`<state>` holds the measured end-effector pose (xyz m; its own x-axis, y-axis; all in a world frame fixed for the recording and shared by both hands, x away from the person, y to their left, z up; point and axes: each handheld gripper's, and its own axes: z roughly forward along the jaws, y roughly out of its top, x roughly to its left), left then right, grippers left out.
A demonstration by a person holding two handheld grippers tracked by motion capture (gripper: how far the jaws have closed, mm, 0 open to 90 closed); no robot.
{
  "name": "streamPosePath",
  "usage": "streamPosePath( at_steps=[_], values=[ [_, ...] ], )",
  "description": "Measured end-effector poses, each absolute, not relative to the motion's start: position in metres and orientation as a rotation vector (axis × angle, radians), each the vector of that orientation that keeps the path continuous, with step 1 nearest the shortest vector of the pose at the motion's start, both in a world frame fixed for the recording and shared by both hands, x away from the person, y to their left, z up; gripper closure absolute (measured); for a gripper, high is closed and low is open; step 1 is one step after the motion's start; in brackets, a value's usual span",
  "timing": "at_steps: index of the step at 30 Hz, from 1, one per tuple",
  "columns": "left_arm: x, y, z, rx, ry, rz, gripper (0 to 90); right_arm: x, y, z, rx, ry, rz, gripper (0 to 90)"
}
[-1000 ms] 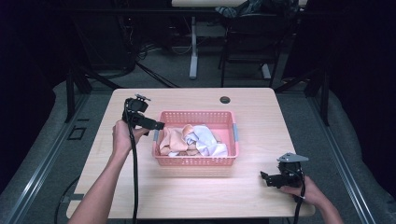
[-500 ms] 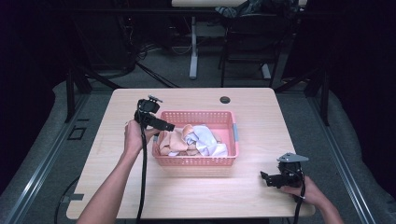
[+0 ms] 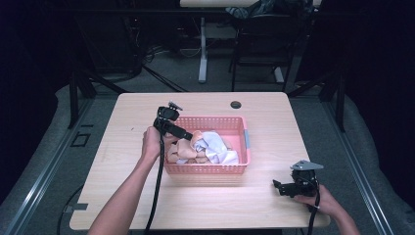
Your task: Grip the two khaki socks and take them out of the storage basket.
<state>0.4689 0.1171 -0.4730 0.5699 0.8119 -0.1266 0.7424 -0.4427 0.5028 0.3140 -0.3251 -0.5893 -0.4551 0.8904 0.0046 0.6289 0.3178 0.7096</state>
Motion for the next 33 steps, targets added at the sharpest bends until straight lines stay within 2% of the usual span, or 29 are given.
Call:
streamPosePath(
  at_steps=[3, 5, 7, 13, 16, 17, 18, 19, 20, 21, 22, 23, 26, 30, 33],
  values=[
    [0.473, 0.112, -0.479, 2.301, 1.252, 0.162, 9.3, 0.314, -0.325, -0.589, 1.351, 2.199, 0.922, 0.0],
    [0.475, 0.109, -0.483, 2.304, 1.26, 0.147, 15.5, 0.314, -0.325, -0.589, 1.35, 2.202, 0.92, 0.0],
    [0.477, 0.105, -0.488, 2.312, 1.272, 0.134, 15.9, 0.314, -0.325, -0.589, 1.348, 2.205, 0.922, 0.0],
    [0.485, 0.096, -0.498, 2.362, 1.29, 0.116, 25.5, 0.314, -0.325, -0.589, 1.35, 2.201, 0.919, 0.0],
    [0.488, 0.092, -0.504, 2.378, 1.316, 0.098, 35.9, 0.314, -0.325, -0.589, 1.349, 2.202, 0.919, 0.0],
    [0.489, 0.091, -0.506, 2.377, 1.329, 0.085, 35.9, 0.314, -0.325, -0.589, 1.348, 2.205, 0.922, 0.0],
    [0.49, 0.089, -0.508, 2.389, 1.339, 0.082, 46.0, 0.314, -0.325, -0.589, 1.351, 2.2, 0.924, 0.0],
    [0.49, 0.089, -0.508, 2.389, 1.339, 0.082, 51.2, 0.314, -0.325, -0.589, 1.349, 2.203, 0.921, 0.0],
    [0.49, 0.089, -0.508, 2.394, 1.336, 0.077, 51.2, 0.314, -0.325, -0.589, 1.349, 2.203, 0.921, 0.0],
    [0.49, 0.088, -0.509, 2.389, 1.343, 0.073, 62.8, 0.314, -0.325, -0.589, 1.351, 2.2, 0.926, 0.0],
    [0.49, 0.089, -0.509, 2.39, 1.345, 0.073, 67.1, 0.314, -0.325, -0.589, 1.349, 2.202, 0.921, 0.0],
    [0.49, 0.089, -0.509, 2.392, 1.344, 0.072, 67.1, 0.314, -0.325, -0.589, 1.349, 2.202, 0.921, 0.0],
    [0.49, 0.091, -0.506, 2.388, 1.336, 0.081, 81.3, 0.314, -0.325, -0.589, 1.35, 2.201, 0.919, 0.0],
    [0.489, 0.096, -0.498, 2.378, 1.314, 0.105, 87.6, 0.314, -0.325, -0.589, 1.348, 2.205, 0.921, 0.0],
    [0.489, 0.1, -0.49, 2.36, 1.304, 0.113, 88.1, 0.314, -0.325, -0.589, 1.349, 2.202, 0.919, 0.0]
  ],
)
